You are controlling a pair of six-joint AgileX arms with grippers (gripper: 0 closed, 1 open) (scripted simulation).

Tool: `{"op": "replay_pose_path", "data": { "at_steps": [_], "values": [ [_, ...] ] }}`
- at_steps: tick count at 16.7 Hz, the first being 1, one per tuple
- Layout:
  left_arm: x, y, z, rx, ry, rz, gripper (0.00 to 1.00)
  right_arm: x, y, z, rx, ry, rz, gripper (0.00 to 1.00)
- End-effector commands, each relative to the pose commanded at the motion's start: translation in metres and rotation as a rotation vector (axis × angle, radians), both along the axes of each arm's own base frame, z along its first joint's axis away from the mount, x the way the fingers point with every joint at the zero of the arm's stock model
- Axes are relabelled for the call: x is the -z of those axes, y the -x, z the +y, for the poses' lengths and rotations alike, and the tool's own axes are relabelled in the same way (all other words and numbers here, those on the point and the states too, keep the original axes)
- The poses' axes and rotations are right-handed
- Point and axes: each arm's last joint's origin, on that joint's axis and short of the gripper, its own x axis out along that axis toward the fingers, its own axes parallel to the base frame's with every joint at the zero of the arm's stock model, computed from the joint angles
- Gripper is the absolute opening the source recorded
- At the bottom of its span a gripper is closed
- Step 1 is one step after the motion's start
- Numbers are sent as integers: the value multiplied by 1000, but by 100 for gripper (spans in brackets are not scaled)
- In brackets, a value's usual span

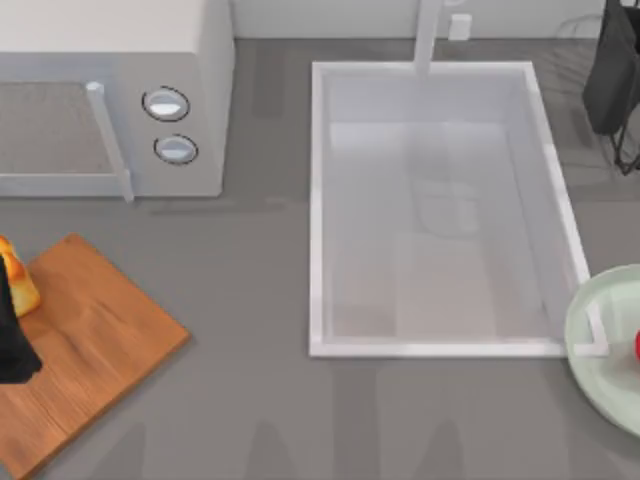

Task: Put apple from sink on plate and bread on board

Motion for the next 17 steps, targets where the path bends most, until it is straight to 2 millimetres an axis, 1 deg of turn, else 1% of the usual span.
{"op": "replay_pose_path", "data": {
  "at_steps": [2, 4, 11, 14, 17],
  "values": [
    [0, 0, 0, 0, 0, 0, 100, 14, 2, 0, 3, 4, -93, 100],
    [0, 0, 0, 0, 0, 0, 100, 22, 2, -1, 5, 6, -144, 100],
    [-2, 0, 0, 0, -9, 9, 100, 24, 2, -1, 5, 7, -154, 100],
    [-16, -2, 1, -1, -82, 90, 100, 24, 2, -1, 5, 7, -154, 100],
    [-40, -11, 3, 15, -205, 252, 100, 24, 2, -1, 5, 7, -154, 100]
  ]
}}
